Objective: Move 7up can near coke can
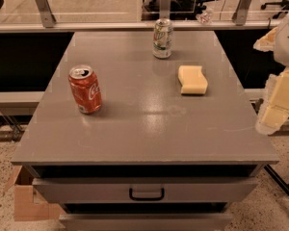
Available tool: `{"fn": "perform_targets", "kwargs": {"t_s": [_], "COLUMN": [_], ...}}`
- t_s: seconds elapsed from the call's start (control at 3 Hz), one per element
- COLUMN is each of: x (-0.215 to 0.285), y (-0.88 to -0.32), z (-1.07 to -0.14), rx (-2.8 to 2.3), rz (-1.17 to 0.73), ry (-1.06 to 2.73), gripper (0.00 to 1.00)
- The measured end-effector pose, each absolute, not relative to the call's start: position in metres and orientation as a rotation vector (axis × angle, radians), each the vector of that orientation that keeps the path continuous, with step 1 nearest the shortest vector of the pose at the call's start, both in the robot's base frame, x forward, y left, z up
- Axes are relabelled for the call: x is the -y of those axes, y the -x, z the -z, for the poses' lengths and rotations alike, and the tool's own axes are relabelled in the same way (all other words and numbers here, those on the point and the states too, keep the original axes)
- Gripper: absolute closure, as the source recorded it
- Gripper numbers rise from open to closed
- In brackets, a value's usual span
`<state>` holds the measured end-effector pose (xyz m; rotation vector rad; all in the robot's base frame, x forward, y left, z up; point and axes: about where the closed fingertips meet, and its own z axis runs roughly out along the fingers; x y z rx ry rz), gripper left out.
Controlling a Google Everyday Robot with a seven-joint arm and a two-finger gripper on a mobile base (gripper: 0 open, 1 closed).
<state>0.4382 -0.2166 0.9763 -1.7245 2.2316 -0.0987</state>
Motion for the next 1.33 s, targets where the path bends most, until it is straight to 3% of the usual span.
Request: {"fn": "perform_targets", "kwargs": {"t_s": [0.33,1.33], "x": [0.217,0.224], "y": [-0.438,-0.541], "z": [-0.976,-0.986], "rx": [-2.232,-1.899], "rz": [0.099,-0.315], "ry": [1.724,1.121], "gripper": [0.00,0.00]}}
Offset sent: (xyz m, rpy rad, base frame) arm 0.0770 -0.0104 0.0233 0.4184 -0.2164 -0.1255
